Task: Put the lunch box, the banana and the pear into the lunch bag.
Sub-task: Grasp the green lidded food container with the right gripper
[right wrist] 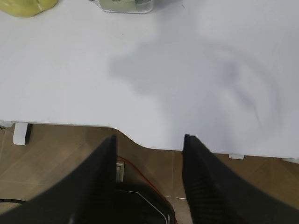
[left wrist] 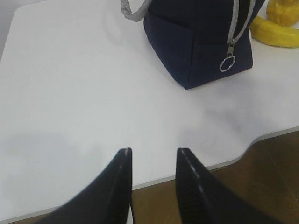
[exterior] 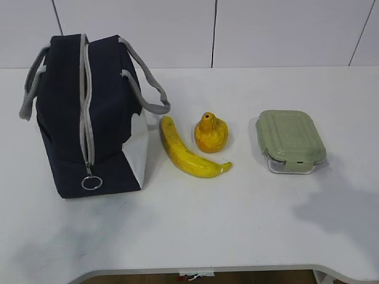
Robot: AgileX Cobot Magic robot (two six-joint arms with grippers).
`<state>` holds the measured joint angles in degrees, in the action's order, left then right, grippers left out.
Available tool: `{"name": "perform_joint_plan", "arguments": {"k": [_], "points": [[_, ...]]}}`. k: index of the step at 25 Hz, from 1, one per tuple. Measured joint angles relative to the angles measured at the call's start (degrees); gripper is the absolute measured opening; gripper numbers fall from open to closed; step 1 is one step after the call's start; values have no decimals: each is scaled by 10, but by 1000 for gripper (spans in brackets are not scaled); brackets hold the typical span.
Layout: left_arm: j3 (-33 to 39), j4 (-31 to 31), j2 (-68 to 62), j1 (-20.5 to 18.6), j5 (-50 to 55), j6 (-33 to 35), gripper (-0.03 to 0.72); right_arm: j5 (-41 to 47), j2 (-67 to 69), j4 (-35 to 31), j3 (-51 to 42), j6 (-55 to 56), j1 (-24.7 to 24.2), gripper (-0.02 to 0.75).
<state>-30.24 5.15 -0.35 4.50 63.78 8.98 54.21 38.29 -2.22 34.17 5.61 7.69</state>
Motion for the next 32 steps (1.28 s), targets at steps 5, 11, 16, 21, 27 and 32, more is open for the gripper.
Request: {"name": "perform_joint_plan", "arguments": {"k": [5,11,16,21,27,32], "points": [[0,0,0,0,-1,0,243,-25,75,-9,36,1,0,379],[0,0,0,0,-1,0,243,-45,195,-11,117,1,0,379],[0,0,0,0,-1,0,243,-48,306,-17,194,-6,-3,379],[0,0,0,0,-1,0,243,-44,386,-108,263,-76,-52,379],[0,0,0,0,-1,0,243,14,461,-255,312,-214,-144,379],[0,0,0,0,-1,0,243,87,513,-380,319,-331,-229,378]]}}
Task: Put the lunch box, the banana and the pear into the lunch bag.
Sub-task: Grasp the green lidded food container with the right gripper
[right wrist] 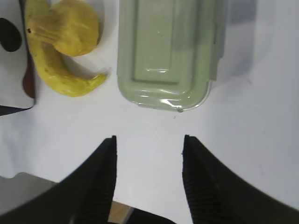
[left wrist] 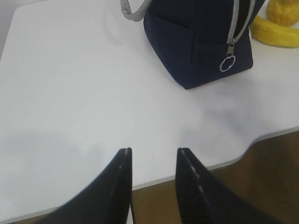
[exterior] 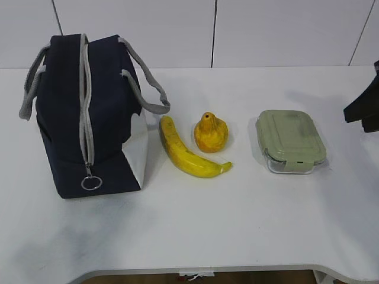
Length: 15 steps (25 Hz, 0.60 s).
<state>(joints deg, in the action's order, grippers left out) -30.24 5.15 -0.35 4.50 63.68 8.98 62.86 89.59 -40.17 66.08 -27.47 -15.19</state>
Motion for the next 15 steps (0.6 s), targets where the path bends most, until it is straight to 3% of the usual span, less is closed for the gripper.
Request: {"name": "perform_joint_plan", "arguments": {"k": [5,15], "points": [[0,0,0,0,0,0,243,52,71,-114,2,-99,-69,378],[0,0,0,0,0,0,243,52,142,-133,3,-179,-89,378]]}}
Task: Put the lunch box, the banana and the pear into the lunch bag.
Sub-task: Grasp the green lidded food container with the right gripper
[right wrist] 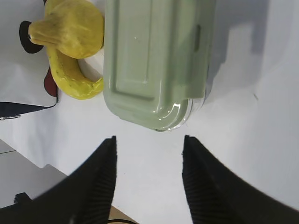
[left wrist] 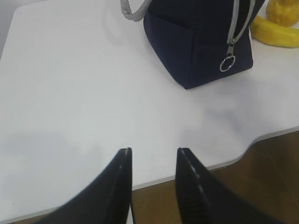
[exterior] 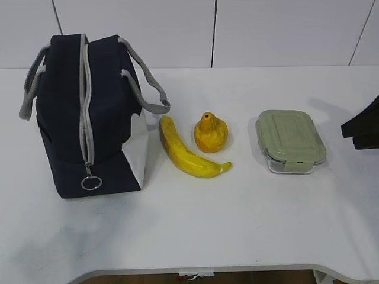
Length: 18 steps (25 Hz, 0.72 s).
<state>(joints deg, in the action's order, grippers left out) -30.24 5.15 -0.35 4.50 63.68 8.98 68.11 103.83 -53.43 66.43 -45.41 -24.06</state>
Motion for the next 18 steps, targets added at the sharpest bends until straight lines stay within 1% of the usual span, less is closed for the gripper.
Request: {"name": "perform_joint_plan", "arguments": {"k": [4,7,9,13,15,18], "points": [[0,0,0,0,0,0,243,0,0,0,0,-1,0,379],[0,0,0,0,0,0,243,0,0,-14,0,-3,0,386],[0,0,0,0,0,0,243,0,1,-25,1,-5,0,430],[0,0,0,0,0,0,243,1,28,-35,30,-6,0,552],[0,0,0,0,0,0,243,1,53,-36,54,-6,0,577],[0,0,0,0,0,0,243,1,89,-36,97,-8,0,585]]}}
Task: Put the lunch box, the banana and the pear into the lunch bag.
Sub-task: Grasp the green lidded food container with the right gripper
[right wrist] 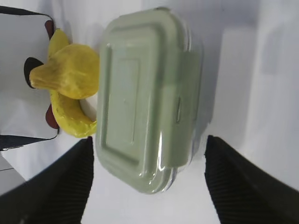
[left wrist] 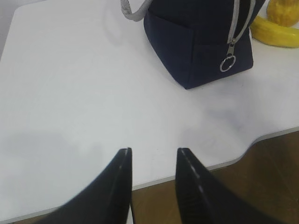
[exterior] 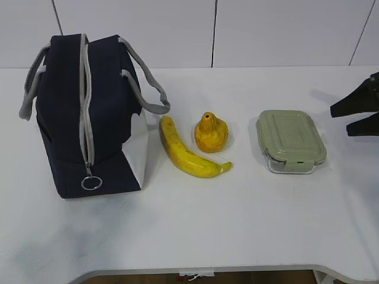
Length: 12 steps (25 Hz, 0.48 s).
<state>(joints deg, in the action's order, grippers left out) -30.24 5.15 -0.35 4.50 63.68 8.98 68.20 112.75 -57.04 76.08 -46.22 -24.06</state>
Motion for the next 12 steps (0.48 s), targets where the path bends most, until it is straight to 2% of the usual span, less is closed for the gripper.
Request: {"name": "perform_joint_plan", "arguments": {"k": [4,12], "points": [[0,0,0,0,0,0,243,0,32,6,43,-3,6,583],[0,0,0,0,0,0,243,0,75,7,51,-4,29,583]]}}
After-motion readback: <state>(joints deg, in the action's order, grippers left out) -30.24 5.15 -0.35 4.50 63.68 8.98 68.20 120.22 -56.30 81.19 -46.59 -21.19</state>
